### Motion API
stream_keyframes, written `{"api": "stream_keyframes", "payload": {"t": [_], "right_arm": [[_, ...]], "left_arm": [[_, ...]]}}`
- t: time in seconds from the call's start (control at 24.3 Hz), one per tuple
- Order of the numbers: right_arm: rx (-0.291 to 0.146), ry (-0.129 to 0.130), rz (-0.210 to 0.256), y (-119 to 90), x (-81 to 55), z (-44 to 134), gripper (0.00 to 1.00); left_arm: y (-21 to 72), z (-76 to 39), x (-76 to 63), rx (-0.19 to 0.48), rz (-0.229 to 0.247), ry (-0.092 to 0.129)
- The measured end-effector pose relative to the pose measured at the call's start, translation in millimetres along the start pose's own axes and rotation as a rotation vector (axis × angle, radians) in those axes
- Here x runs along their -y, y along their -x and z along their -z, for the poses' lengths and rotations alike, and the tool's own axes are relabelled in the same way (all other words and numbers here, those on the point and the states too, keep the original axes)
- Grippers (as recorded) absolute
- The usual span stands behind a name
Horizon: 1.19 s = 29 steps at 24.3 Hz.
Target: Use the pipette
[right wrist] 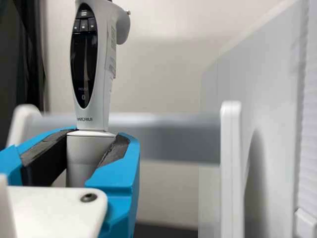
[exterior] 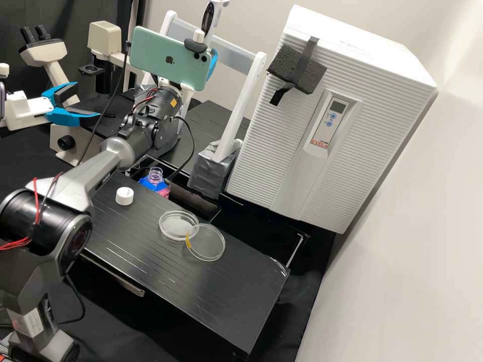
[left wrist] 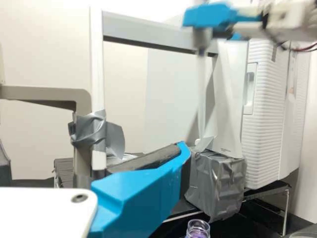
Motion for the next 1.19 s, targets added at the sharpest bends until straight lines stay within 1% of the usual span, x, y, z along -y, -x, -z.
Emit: {"api": "stream_keyframes", "payload": {"t": [0.04, 0.08, 0.21, 0.25, 0.33, 0.45, 0.78, 0.82, 0.9, 1.03, 1.11, 1.15, 1.19], "right_arm": [[0.020, -0.001, 0.017, -2.8, 2.2, -1.9, 0.00], [0.052, -0.003, 0.044, -8.5, 6.4, -5.1, 0.00], [0.074, -0.007, 0.070, -12.6, 10.2, -5.4, 0.00], [0.078, 0.000, 0.076, -13.9, 11.0, -5.2, 0.00], [0.077, 0.004, 0.075, -14.6, 10.7, -4.9, 0.00], [0.071, 0.004, 0.072, -15.2, 9.9, -2.7, 0.00], [0.058, -0.002, 0.093, -16.1, 18.0, 1.9, 0.00], [0.061, -0.002, 0.096, -16.9, 19.3, 0.6, 0.00], [0.070, -0.010, 0.102, -19.2, 22.6, -3.1, 0.00], [0.094, -0.010, 0.122, -20.0, 27.7, -8.8, 0.00], [0.104, -0.015, 0.129, -19.4, 30.0, -11.4, 0.00], [0.111, -0.022, 0.132, -18.9, 31.4, -13.2, 0.00], [0.112, -0.023, 0.133, -18.7, 31.9, -13.7, 0.00]], "left_arm": [[-0.9, -0.3, -1.2, 0.003, -0.004, -0.002], [-2.3, -0.7, -3.1, 0.008, -0.010, -0.007], [-3.1, -0.7, -4.3, 0.008, -0.014, -0.008], [-3.1, -0.7, -4.1, 0.008, -0.012, -0.008], [-3.1, -0.7, -4.1, 0.008, -0.012, -0.008], [-3.1, -0.7, -4.1, 0.008, -0.012, -0.008], [-3.1, -0.7, -4.1, 0.009, -0.012, -0.007], [-3.1, -0.7, -4.1, 0.009, -0.012, -0.007], [-3.1, -0.7, -4.1, 0.009, -0.012, -0.007], [-3.1, -0.8, -4.0, 0.010, -0.011, -0.008], [-3.1, -0.8, -4.0, 0.010, -0.011, -0.008], [-3.1, -0.9, -4.0, 0.010, -0.011, -0.008], [-3.1, -0.9, -4.0, 0.010, -0.011, -0.008]]}}
